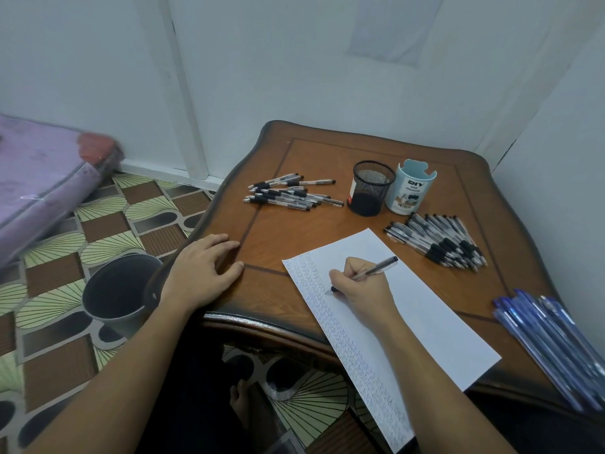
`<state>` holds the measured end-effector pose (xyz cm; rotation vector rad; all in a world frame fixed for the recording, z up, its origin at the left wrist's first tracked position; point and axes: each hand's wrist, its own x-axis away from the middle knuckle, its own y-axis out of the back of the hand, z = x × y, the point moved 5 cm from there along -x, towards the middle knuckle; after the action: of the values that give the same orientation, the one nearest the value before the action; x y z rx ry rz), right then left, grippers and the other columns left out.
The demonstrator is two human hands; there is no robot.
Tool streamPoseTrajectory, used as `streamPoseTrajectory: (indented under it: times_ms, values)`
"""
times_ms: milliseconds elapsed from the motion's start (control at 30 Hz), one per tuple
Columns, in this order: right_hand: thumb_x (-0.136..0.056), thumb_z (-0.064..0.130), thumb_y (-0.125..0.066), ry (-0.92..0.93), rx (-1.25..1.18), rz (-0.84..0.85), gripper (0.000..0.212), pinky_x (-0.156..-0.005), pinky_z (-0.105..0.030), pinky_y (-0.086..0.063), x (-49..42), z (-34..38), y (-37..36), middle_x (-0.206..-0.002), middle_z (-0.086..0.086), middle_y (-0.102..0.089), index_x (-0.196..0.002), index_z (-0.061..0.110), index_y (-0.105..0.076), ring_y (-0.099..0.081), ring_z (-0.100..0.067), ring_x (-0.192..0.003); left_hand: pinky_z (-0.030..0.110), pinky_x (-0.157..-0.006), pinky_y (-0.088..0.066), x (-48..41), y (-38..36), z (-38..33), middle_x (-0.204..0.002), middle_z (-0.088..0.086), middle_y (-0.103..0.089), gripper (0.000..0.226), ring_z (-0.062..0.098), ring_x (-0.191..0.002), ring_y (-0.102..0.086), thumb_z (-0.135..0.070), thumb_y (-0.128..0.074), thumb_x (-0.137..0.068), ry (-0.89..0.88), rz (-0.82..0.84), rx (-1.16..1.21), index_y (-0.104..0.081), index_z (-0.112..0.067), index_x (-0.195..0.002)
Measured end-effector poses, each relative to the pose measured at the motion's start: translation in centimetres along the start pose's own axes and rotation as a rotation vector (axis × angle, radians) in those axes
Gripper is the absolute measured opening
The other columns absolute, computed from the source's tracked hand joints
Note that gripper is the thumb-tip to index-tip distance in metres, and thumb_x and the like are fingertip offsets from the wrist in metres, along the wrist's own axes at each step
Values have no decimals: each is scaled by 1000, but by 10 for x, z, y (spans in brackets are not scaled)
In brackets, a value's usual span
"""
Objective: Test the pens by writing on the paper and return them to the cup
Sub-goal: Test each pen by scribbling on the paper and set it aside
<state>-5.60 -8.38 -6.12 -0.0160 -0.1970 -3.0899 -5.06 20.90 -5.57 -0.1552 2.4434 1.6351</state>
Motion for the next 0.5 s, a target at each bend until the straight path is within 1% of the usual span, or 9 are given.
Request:
streamPoseTrajectory:
  times_ms: [100,167,233,300,333,367,433,500]
  values:
    - [-89,12,-71,8,20,8,50,-62,-32,-48,-1,0,1,-62,-10,-30,-55,18,-35,-44,-23,-68,40,-111,-33,0,0,1,-138,-6,-55,67,15,-129,-47,-69,-38,-77,-1,-4,11,-63,-31,-126]
    - [-90,13,-70,9,19,11,51,-61,-29,-50,-1,0,1,-61,-8,-30,-54,20,-36,-43,-23,-67,40,-111,-33,0,1,1,-138,-6,-55,68,15,-129,-47,-69,-37,-76,-3,-4,11,-63,-31,-126]
    - [-90,11,-70,10,24,9,50,-62,-31,-49,-1,-1,2,-62,-9,-28,-55,17,-35,-40,-23,-67,40,-111,-32,0,1,1,-138,-6,-55,67,15,-129,-46,-69,-38,-76,-2,-6,10,-63,-32,-126]
    - [-90,8,-68,16,28,7,47,-63,-34,-48,-1,0,2,-64,-14,-27,-59,9,-33,-40,-23,-67,40,-111,-32,1,0,0,-138,-6,-54,65,15,-129,-46,-67,-40,-78,-2,-4,9,-63,-32,-126]
    - [-90,6,-67,21,29,1,47,-63,-33,-47,-1,1,1,-64,-16,-27,-60,6,-32,-40,-23,-66,40,-110,-32,1,0,0,-138,-6,-54,63,15,-129,-46,-66,-41,-78,-3,-2,8,-63,-31,-127]
    - [-90,3,-65,26,28,-6,46,-61,-29,-46,0,2,1,-64,-15,-26,-59,6,-30,-38,-22,-64,40,-110,-32,1,0,0,-138,-6,-54,63,15,-129,-47,-66,-41,-78,-5,-2,8,-63,-31,-126]
    - [-89,-1,-63,26,29,-17,48,-55,-20,-43,1,4,1,-60,-7,-25,-57,13,-30,-34,-14,-57,39,-110,-32,0,1,-1,-138,-6,-55,65,15,-128,-47,-66,-40,-78,-7,-4,9,-63,-31,-126]
    - [-88,-2,-62,18,36,-16,49,-53,-19,-41,1,4,1,-58,-1,-25,-57,16,-30,-32,-8,-54,39,-110,-32,0,1,-1,-139,-6,-54,63,15,-129,-46,-65,-42,-79,-4,-1,5,-63,-31,-127]
